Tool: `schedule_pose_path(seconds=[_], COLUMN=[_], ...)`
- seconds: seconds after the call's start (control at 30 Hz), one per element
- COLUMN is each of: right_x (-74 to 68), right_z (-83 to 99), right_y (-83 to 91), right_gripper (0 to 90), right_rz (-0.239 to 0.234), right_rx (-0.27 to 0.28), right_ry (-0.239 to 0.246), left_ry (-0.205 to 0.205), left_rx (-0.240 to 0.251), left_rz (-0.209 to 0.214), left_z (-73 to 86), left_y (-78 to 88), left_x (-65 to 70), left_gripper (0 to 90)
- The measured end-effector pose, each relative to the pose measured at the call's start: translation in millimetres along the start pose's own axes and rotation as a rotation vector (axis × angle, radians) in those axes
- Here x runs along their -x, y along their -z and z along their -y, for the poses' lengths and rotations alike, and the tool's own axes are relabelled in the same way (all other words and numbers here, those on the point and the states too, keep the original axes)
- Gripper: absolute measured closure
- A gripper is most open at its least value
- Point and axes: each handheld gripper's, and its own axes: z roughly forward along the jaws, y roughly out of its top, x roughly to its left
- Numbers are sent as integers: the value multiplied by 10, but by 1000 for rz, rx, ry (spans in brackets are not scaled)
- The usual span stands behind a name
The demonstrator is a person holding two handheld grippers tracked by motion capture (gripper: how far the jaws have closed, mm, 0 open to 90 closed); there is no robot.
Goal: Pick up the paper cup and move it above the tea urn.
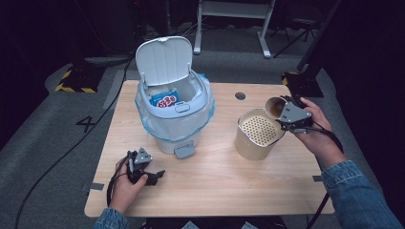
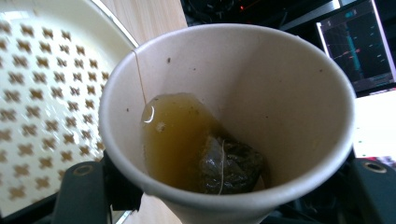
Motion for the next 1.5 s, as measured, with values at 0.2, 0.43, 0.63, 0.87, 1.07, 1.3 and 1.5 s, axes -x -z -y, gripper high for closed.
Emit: schedule_pose_path(seconds=[0.2, 0.43, 0.63, 0.87, 1.07, 1.3, 1.5], right_x=[-44, -187, -357, -476, -574, -561, -559], right_z=[-23, -73, -116, -183, -185, -220, -231], right_y=[-8, -31, -52, -60, -67, -34, -25], right_gripper=[314, 315, 315, 316, 316, 317, 316], right_rz=[69, 161, 277, 391, 453, 484, 485], right_rx=[-61, -142, -217, -275, -333, -339, -344], right_ry=[171, 462, 735, 1024, 1209, 1238, 1248], left_ry=[0, 0, -4, -3, -4, -3, -4], left_rx=[1, 2, 2, 1, 2, 1, 2], left_rz=[-1, -1, -3, -1, -2, -2, -2], left_z=[1, 1, 0, 1, 0, 1, 0], left_y=[-1, -1, 1, 1, 0, 1, 0], left_x=[0, 1, 4, 4, 3, 4, 3], left_gripper=[151, 151, 157, 157, 157, 157, 156])
